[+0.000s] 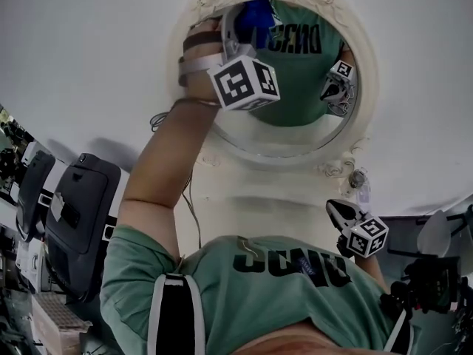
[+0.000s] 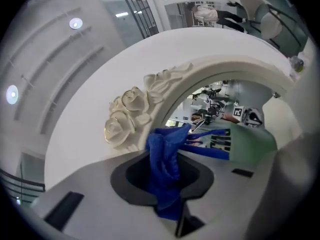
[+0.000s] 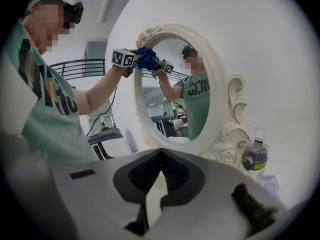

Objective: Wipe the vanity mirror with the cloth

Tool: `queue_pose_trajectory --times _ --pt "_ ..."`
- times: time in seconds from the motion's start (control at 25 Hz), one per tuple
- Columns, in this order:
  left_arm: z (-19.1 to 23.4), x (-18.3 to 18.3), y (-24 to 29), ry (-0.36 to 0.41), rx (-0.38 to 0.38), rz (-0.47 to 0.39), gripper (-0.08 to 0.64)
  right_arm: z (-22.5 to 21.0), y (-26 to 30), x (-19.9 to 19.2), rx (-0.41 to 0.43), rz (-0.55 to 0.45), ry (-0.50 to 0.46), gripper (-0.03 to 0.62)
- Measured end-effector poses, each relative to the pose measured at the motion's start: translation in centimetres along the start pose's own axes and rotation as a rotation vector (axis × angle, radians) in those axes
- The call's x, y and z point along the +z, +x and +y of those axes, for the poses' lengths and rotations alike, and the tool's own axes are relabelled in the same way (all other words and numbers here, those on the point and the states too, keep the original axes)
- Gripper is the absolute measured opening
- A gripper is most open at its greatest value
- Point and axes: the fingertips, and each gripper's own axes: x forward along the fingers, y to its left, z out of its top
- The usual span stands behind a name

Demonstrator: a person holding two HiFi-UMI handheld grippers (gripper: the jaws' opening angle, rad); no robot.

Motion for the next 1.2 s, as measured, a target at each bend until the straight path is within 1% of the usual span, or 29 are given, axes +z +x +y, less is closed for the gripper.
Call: queue_pose_trajectory --times 0.08,0.24,0.32,0.4,0.48,0.56,0.72,0.84,0.96,1.08,1.12,1.16,1.2 --pt "-0.3 -0.3 0.3 0.009 0.007 -0.004 0.083 0.0 -0.1 -0.5 -0.002 0.009 0.009 0.008" --pt "-0.9 -0.6 -0.2 0.045 0.086 -0.032 0.078 0.1 -0.3 -1.3 -0.004 0.036 0.026 0.008" --pt "-1.3 -0.6 -0.5 0.05 0.097 -0.045 0.074 0.2 0.0 -1.1 0.0 0.04 0.021 0.008" --pt "-3.0 -0.7 -1.3 0.067 0.087 -0.063 0.069 0.3 0.4 -0.9 0.007 0.044 0.011 0.008" --pt "-6.8 -1.2 -2.8 0.118 0.064 -0.088 0.064 0.5 0.7 -1.1 0.013 0.053 0.006 0.008" --pt "-12.2 -2.5 -5.0 0.16 0.012 -0.107 0.062 0.5 0.7 -1.4 0.015 0.068 0.006 0.008" --pt "-24.7 -6.8 -9.9 0.192 -0.178 -0.089 0.062 0.3 0.6 -1.7 0.009 0.091 0.006 0.008" --pt "-32.3 -10.1 -13.0 0.236 -0.296 -0.069 0.063 0.3 0.6 -1.7 0.005 0.103 0.005 0.008" --pt "-37.4 -12.4 -15.2 0.267 -0.39 -0.04 0.074 0.3 0.6 -1.8 0.002 0.115 0.003 0.008" --pt "-42.8 -14.8 -17.7 0.307 -0.542 0.015 0.077 0.5 0.7 -2.0 0.002 0.124 -0.002 0.008" --pt "-44.3 -15.6 -18.4 0.306 -0.585 0.035 0.077 0.5 0.8 -2.0 0.003 0.127 -0.005 0.008" --pt "-45.1 -16.1 -18.8 0.294 -0.601 0.049 0.066 0.6 0.8 -2.0 0.004 0.13 -0.01 0.008" --pt "-45.2 -16.4 -18.8 0.275 -0.598 0.059 0.067 0.6 0.9 -2.0 0.004 0.131 -0.012 0.008"
